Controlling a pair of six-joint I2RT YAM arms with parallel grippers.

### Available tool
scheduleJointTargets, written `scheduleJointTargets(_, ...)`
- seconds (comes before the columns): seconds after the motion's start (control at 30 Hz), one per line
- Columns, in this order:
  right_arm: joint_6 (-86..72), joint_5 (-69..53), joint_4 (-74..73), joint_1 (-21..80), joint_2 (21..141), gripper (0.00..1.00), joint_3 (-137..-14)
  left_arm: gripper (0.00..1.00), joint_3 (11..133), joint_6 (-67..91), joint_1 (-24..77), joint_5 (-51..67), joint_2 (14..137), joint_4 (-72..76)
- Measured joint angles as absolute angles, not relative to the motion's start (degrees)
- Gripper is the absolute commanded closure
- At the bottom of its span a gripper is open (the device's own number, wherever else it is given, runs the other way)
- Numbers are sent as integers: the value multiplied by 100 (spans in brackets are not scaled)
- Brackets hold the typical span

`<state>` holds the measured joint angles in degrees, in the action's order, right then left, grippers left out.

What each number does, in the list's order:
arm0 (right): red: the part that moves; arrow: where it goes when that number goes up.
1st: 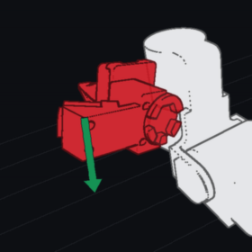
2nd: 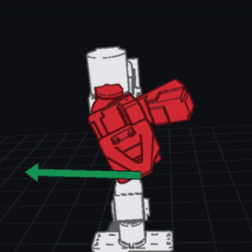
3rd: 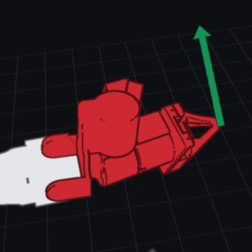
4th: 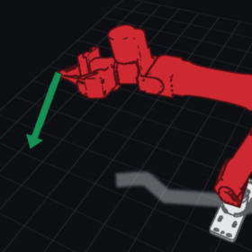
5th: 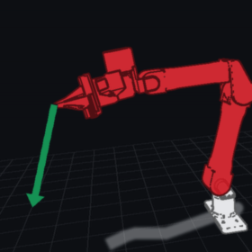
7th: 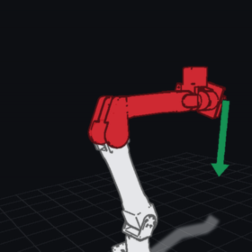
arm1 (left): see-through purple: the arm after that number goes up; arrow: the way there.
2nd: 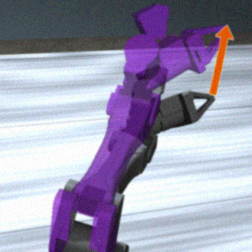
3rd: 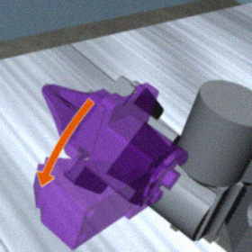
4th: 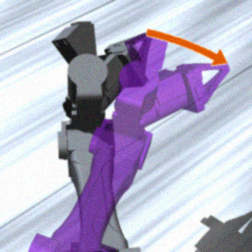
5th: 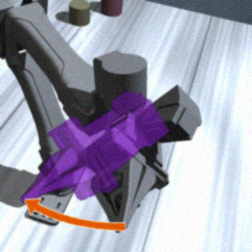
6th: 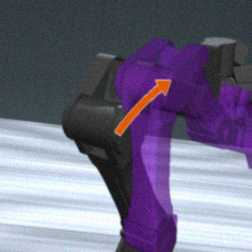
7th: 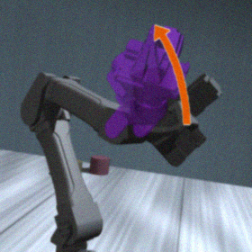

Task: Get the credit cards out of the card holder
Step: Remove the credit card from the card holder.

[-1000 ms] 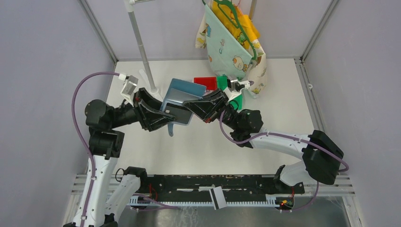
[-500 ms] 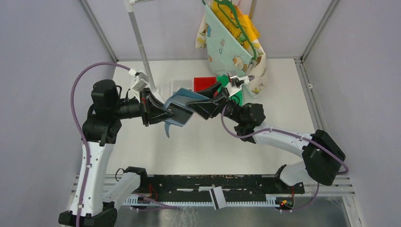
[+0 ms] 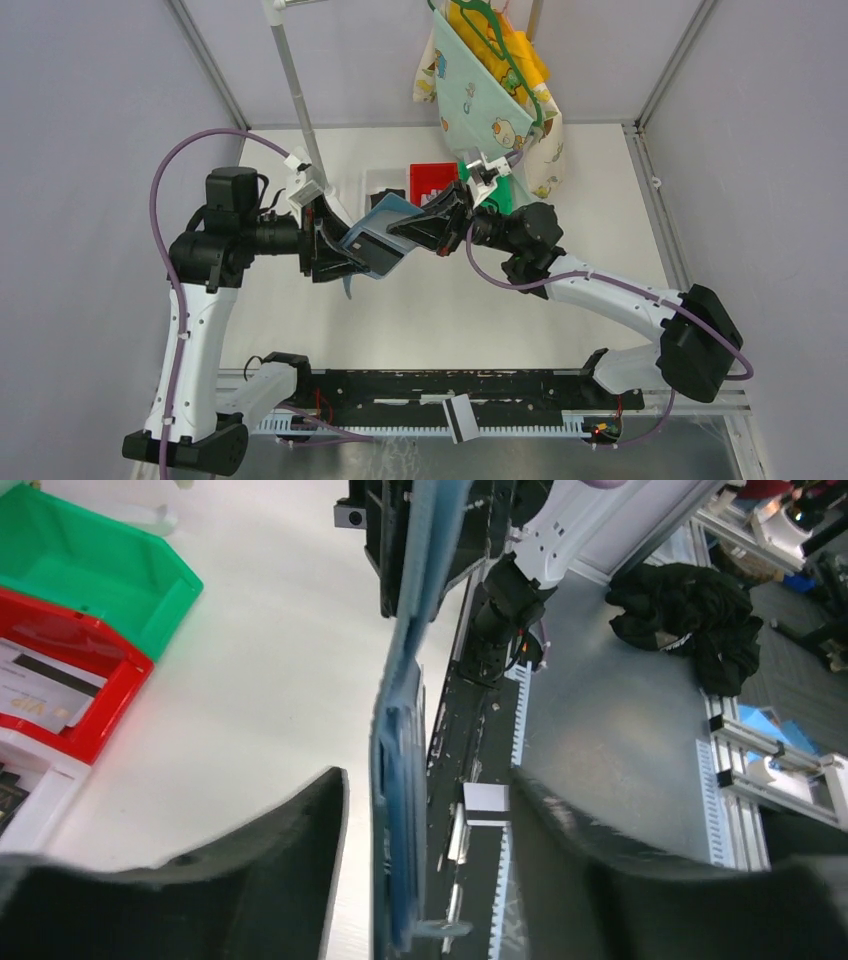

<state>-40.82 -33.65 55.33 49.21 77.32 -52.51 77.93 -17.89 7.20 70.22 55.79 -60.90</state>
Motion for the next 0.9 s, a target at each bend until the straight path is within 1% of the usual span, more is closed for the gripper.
scheduleJointTargets(0.03,-4152,-3358,5559,4921,7738,100,-5251,16,7793,-1817,720,7043,5570,-6097)
scheduleJointTargets(0.07,-4283,-3328,5638,4921,7754,100,-5249,14,7776,-1785,720,7063,5551,-6060)
scheduleJointTargets(0.17,-4775,-3157,6200,4923,7830,100,-5190,13,7459,-1455,720,7085,5352,-5610)
scheduleJointTargets(0.3,-5371,-2829,7057,4941,7981,100,-5074,12,6654,-314,720,7041,4869,-4504)
scheduleJointTargets(0.47,-5686,-2434,7592,5033,8044,100,-4969,12,5907,1251,720,6840,4460,-2904)
scheduleJointTargets(0.5,-5725,-2364,7666,5068,8058,100,-4965,13,5824,1531,720,6794,4418,-2611)
scheduleJointTargets(0.7,-5872,-2016,8075,5315,8261,100,-4960,29,5548,2947,720,6759,4263,-1162)
scheduleJointTargets(0.9,-5992,-1728,8390,5470,8510,100,-4893,44,5518,3524,720,6785,4106,-513)
